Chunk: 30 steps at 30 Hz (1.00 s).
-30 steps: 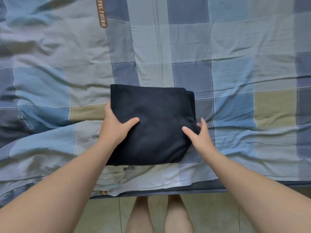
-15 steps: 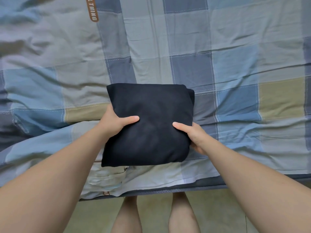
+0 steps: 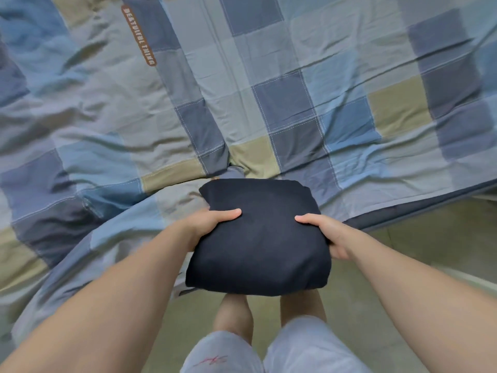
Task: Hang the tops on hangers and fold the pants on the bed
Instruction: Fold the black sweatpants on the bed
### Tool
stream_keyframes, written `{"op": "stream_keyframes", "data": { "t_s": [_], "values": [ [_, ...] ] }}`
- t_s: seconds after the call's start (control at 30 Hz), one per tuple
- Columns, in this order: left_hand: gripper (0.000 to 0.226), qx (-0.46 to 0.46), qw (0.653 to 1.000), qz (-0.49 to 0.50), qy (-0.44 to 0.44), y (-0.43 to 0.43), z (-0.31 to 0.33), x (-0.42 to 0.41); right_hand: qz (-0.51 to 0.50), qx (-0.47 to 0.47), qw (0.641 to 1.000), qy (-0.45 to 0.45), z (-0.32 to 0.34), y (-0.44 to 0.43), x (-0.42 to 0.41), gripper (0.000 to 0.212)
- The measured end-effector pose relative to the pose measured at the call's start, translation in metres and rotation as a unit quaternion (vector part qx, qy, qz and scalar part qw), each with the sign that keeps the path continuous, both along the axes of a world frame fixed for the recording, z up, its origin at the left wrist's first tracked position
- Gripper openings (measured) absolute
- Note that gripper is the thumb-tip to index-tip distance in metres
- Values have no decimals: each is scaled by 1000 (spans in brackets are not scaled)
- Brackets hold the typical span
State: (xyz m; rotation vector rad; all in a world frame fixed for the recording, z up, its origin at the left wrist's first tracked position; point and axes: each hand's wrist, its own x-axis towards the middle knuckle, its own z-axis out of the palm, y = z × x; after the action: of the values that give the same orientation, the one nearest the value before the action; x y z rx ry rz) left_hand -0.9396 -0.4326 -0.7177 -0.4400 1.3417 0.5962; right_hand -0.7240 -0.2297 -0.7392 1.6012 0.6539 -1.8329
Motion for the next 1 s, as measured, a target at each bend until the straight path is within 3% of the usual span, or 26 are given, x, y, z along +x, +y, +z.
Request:
{"op": "stream_keyframes", "data": {
  "t_s": [0.3, 0.57, 0.77, 1.0],
  "values": [
    [48, -20, 999, -37, -31, -46, 95, 52, -122, 0, 992, -29, 120, -83, 76, 37],
    [51, 64, 994, -84, 7, -15, 170, 107, -260, 68, 963, -31, 211, -113, 156, 38],
    [65, 144, 969, -200, 35, 44, 219, 172, -398, 145, 905, -30, 271, -128, 236, 40],
    [40, 238, 916, -319, 49, 111, 284, 306, -547, 224, 806, -23, 331, -158, 359, 36]
  ]
}}
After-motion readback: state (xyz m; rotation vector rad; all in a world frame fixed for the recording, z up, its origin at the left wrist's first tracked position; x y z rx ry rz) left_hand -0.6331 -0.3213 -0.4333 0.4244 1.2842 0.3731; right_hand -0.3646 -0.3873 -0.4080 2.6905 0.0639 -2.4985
